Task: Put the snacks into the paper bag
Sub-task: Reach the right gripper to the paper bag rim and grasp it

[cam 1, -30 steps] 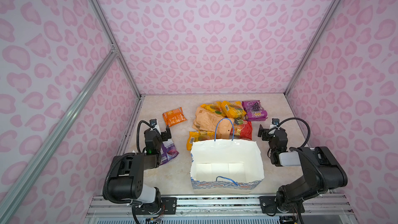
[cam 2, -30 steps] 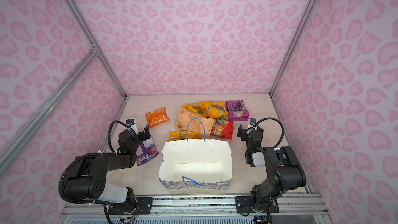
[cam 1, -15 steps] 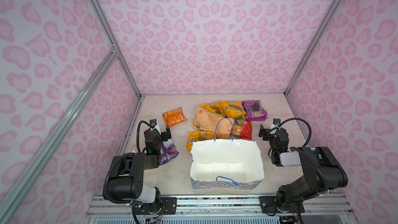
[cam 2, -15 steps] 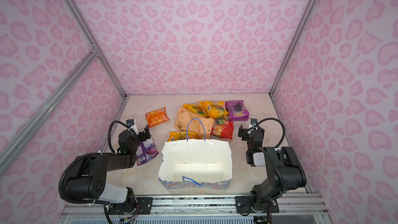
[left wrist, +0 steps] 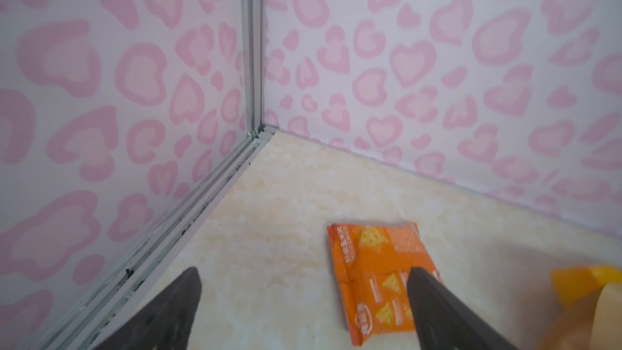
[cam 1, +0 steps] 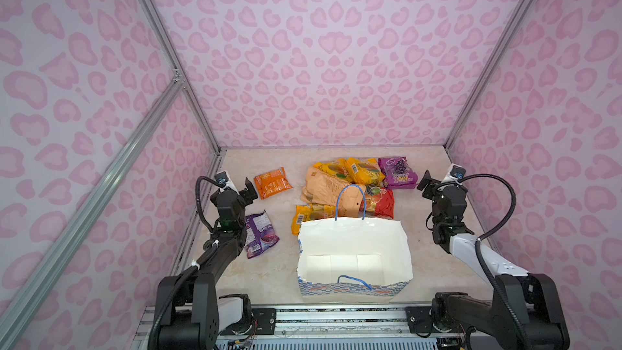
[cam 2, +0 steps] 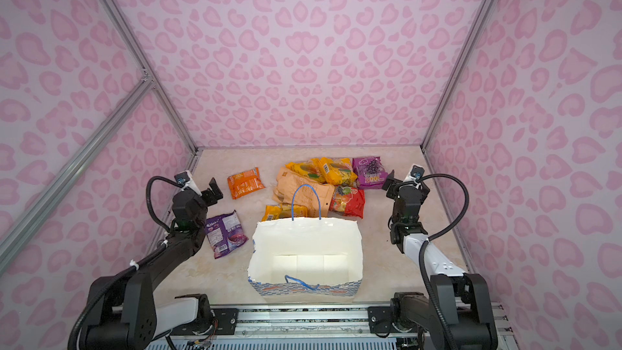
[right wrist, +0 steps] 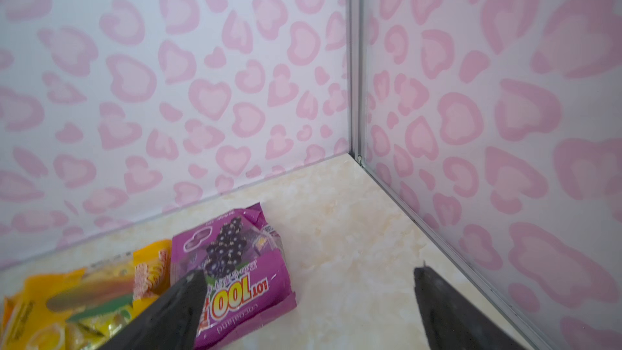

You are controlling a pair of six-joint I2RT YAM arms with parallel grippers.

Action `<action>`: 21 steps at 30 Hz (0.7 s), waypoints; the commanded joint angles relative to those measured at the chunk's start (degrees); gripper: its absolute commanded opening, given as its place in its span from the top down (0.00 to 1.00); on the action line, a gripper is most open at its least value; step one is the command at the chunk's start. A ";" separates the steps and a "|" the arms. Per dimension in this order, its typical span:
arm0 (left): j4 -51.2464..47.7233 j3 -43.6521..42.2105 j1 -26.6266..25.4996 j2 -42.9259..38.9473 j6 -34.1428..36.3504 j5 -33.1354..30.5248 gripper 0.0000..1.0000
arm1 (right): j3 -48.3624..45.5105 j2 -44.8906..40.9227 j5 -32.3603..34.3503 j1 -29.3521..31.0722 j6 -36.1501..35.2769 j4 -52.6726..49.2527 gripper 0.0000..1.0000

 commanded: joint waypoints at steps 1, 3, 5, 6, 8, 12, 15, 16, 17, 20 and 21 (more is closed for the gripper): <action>-22.69 6.78 0.00 -4.81 -15.17 -3.41 0.02 | 4.07 -2.68 7.67 -2.29 22.87 -21.66 0.02; -34.51 11.87 0.17 -8.22 -21.22 -1.43 0.02 | 5.91 -4.93 0.28 -8.83 31.54 -27.63 0.02; -44.27 15.97 0.27 -10.64 -23.39 1.84 0.02 | 5.68 -7.08 -11.59 -13.56 33.64 -26.48 0.02; -47.74 17.47 0.22 -11.70 -22.75 4.58 0.02 | 6.92 -8.07 -13.81 -14.62 34.06 -28.83 0.02; -53.22 19.42 0.32 -13.40 -21.82 10.09 0.02 | 13.19 -8.24 -15.48 -14.53 31.39 -38.61 0.02; -58.70 21.00 0.40 -15.85 -17.91 23.72 0.02 | 24.91 -6.51 -15.00 -8.39 24.45 -57.34 0.02; -58.02 20.27 0.39 -16.91 -15.03 35.40 0.02 | 30.47 -6.53 -12.67 -2.34 20.19 -66.49 0.02; -58.10 20.37 0.31 -17.02 -14.30 39.21 0.02 | 32.26 -6.71 -11.63 0.37 19.23 -69.60 0.02; -58.66 20.49 0.30 -16.98 -13.56 42.17 0.02 | 33.91 -6.96 -10.77 3.00 18.36 -72.84 0.02; -60.07 19.87 -0.08 -17.86 -10.38 44.86 0.02 | 38.23 -8.40 -8.25 11.05 18.10 -81.86 0.02; -60.77 19.41 -0.18 -18.23 -9.11 43.69 0.02 | 39.96 -9.05 -7.87 13.78 18.79 -84.99 0.02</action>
